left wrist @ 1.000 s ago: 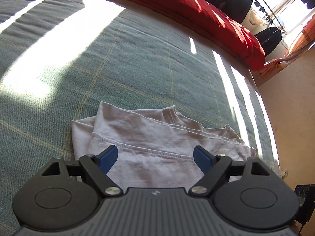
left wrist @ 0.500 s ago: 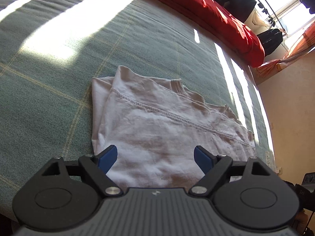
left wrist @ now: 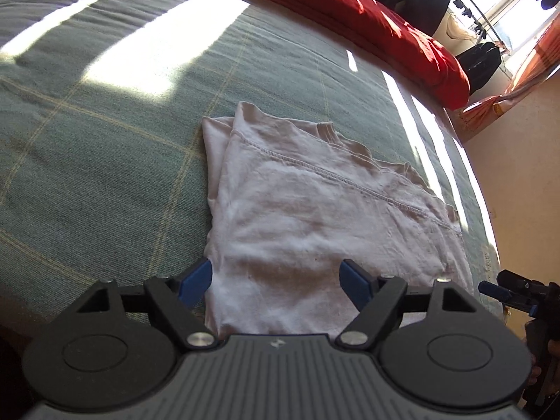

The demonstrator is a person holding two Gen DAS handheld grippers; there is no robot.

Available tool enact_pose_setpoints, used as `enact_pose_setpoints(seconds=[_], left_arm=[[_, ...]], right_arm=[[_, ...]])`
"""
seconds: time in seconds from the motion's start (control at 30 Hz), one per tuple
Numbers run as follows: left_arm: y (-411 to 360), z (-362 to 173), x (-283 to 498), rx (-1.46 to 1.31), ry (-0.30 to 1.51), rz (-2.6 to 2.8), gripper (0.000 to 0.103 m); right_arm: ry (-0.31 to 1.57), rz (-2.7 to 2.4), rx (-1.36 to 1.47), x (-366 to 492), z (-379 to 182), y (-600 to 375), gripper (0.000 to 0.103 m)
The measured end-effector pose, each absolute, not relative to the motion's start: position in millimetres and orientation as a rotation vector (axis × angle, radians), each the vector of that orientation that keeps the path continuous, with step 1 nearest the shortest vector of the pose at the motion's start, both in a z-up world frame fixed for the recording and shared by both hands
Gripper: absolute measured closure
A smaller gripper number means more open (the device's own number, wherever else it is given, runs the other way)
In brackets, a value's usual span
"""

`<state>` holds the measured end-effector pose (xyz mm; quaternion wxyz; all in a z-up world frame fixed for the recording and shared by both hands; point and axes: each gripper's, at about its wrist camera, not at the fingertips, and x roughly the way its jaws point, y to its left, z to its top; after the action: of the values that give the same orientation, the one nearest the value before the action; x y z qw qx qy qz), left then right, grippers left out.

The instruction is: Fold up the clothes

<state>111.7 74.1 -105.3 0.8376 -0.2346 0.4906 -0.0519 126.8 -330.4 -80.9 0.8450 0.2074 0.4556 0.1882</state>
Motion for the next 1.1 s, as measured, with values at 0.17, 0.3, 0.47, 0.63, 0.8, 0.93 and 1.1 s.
enact_pose_setpoints(seconds=[0.17,0.3,0.47,0.63,0.8,0.93,1.1], left_arm=[[64,-118,101,-0.503,1.067,-0.175,0.045],[57,-138,100,-0.454,1.161,-0.131,0.044],[62,-110,105,-0.439,1.093,-0.146,0.042],[80,-93,138,-0.452,1.030,-0.109,0.036],[106,-129,169,-0.603,1.087,-0.059,0.036],[112,-156,178,-0.687,1.120,-0.073,0.036],[118,-167,195,-0.746,1.098,-0.118,0.035]], right_arm=[[0.951,0.407,0.444,120,-78,-333,0.000],[0.954,0.388,0.442,118,-79,-337,0.000],[0.961,0.356,0.458,119,-85,-347,0.000],[0.972,0.330,0.480,122,-92,-354,0.000],[0.985,0.331,0.477,124,-97,-354,0.000],[0.996,0.316,0.477,127,-101,-359,0.000],[1.023,0.291,0.481,136,-111,-361,0.000]])
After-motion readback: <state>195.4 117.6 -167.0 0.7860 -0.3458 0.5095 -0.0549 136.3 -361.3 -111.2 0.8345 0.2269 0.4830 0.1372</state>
